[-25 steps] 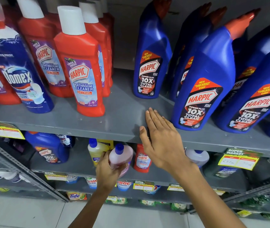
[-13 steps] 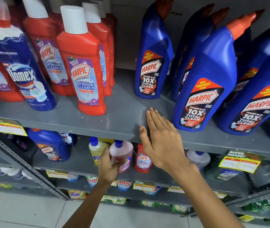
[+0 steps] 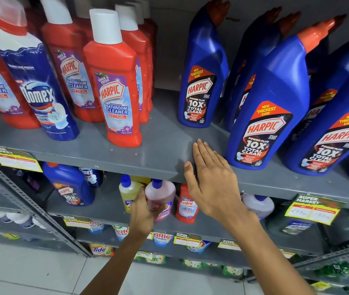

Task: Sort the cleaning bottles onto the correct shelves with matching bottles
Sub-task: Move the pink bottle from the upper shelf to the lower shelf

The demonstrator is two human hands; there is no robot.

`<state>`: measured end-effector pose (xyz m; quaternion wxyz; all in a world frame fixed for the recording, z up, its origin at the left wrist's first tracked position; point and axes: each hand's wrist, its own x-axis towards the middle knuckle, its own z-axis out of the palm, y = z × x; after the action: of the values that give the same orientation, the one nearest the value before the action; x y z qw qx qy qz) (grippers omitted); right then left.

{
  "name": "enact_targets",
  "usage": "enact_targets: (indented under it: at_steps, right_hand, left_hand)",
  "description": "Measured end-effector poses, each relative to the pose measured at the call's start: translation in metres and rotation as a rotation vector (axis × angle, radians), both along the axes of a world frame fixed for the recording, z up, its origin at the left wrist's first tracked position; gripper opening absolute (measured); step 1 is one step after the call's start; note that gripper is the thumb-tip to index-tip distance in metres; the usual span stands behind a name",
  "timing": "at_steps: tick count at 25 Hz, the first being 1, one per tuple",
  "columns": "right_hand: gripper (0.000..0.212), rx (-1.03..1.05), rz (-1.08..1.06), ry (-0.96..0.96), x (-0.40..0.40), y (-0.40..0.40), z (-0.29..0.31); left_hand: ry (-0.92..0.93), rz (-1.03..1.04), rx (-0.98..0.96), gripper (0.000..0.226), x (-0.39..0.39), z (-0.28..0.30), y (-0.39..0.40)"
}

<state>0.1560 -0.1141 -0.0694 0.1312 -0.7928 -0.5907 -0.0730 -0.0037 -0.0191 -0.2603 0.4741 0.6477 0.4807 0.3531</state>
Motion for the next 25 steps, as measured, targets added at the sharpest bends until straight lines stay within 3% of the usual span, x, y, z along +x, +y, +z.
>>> enact_targets:
  at_steps: [6,9,12,14,18,23,25]
  right_hand:
    - [0.063,0.114,-0.015,0.033,-0.006,-0.002,-0.001]
    - [0.06,0.261,-0.024,0.15,-0.018,-0.002,-0.004]
    - [0.054,0.557,0.144,0.384,-0.058,0.0,-0.014]
    - [0.049,0.647,0.344,0.467,-0.098,0.005,-0.038]
    - [0.044,0.402,0.479,0.572,-0.177,0.04,-0.115]
    - [0.065,-0.06,0.188,0.623,-0.232,0.119,-0.213]
    - [0.068,-0.167,0.096,0.602,-0.24,0.15,-0.248]
  left_hand:
    - [0.198,0.06,0.142,0.077,-0.013,0.014,-0.013]
    - [0.168,0.052,0.275,0.058,-0.048,0.018,-0.024]
    - [0.205,0.084,0.282,0.029,-0.104,0.024,-0.02]
    - [0.232,0.172,0.197,0.026,-0.149,0.016,0.005]
    - [0.262,0.283,-0.081,0.025,-0.231,0.006,0.081]
    - [0.195,0.127,-0.217,0.07,-0.258,-0.002,0.162]
    - [0.194,0.0,-0.246,0.073,-0.261,-0.007,0.187]
